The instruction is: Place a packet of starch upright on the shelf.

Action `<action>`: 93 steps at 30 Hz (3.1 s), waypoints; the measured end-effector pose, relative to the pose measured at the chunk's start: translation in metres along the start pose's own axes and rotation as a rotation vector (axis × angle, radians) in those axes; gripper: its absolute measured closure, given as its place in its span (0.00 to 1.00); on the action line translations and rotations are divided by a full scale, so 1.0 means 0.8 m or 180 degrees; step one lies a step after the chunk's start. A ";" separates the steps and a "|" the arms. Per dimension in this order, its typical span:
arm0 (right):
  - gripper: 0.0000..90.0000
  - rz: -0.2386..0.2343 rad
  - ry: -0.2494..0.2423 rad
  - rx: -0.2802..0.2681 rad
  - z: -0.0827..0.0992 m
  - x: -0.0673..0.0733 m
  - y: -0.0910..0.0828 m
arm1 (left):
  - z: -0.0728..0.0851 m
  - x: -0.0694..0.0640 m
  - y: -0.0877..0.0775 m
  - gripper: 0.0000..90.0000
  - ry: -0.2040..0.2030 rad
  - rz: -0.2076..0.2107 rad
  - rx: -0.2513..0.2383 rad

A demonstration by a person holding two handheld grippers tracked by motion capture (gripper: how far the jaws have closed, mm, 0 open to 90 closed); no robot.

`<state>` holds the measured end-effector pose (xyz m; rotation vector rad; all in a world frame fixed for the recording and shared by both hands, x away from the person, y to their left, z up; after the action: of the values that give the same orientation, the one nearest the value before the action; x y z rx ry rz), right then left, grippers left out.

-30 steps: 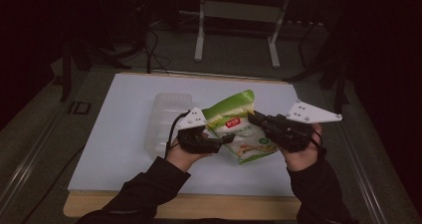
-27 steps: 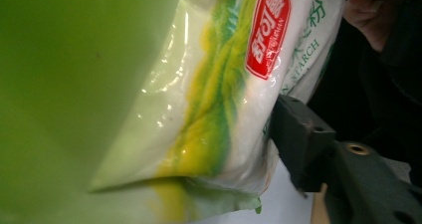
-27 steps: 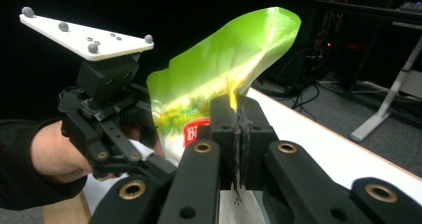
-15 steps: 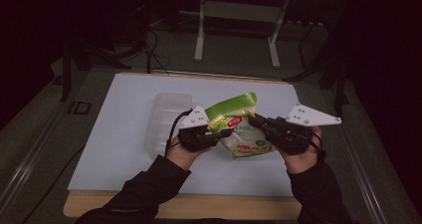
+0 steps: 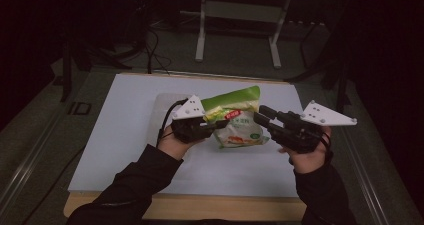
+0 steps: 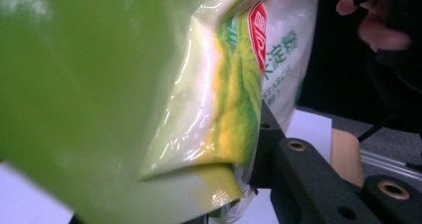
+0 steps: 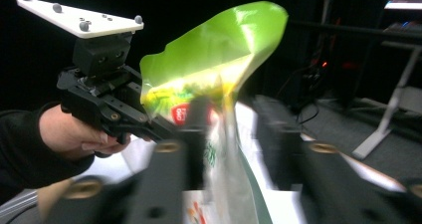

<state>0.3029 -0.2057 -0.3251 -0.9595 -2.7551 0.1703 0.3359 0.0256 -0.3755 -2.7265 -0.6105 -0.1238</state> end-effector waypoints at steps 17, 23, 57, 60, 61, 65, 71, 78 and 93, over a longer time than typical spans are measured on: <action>0.15 0.0166 0.0118 0.0050 0.047 -0.038 -0.027 | -0.005 0.073 -0.063 0.91 0.0139 -0.0241 0.0021; 0.15 0.0118 0.0251 0.0195 0.070 -0.049 -0.029 | 0.008 0.093 -0.077 0.91 0.0258 -0.0327 0.0086; 0.16 -0.0006 0.0656 0.0401 0.108 -0.063 -0.027 | 0.116 0.193 -0.092 0.91 0.0218 0.0041 0.0578; 0.17 -0.0022 0.0683 0.0393 0.110 -0.064 -0.026 | 0.122 0.195 -0.089 0.91 0.0203 0.0026 0.0604; 0.17 -0.0025 0.0688 0.0395 0.111 -0.063 -0.026 | 0.124 0.196 -0.089 0.91 0.0185 0.0021 0.0599; 0.17 -0.0044 0.0683 0.0428 0.114 -0.063 -0.024 | 0.134 0.197 -0.088 0.91 0.0148 0.0040 0.0662; 0.17 -0.0075 0.0721 0.0423 0.117 -0.062 -0.022 | 0.152 0.192 -0.074 0.91 0.0148 0.0071 0.0772; 0.17 -0.0048 0.0744 0.0458 0.122 -0.066 -0.027 | 0.181 0.189 -0.068 0.91 0.0051 0.0071 0.0782; 0.17 -0.0061 0.0737 0.0505 0.125 -0.064 -0.026 | 0.166 0.189 -0.076 0.57 -0.0327 -0.0293 0.0748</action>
<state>0.3049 -0.2576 -0.4268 -0.8535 -2.4971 0.2533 0.4480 0.1835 -0.4572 -2.4901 -0.7306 0.0626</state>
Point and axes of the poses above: each handheld gripper's, and its own axes: y roughly forward along the jaws, z roughly out of its underside, x roughly to its left, the point moved 4 cm from there along y, roughly forward along the jaws, and after that the axes turned 9 degrees about y, right-handed, at the moved point
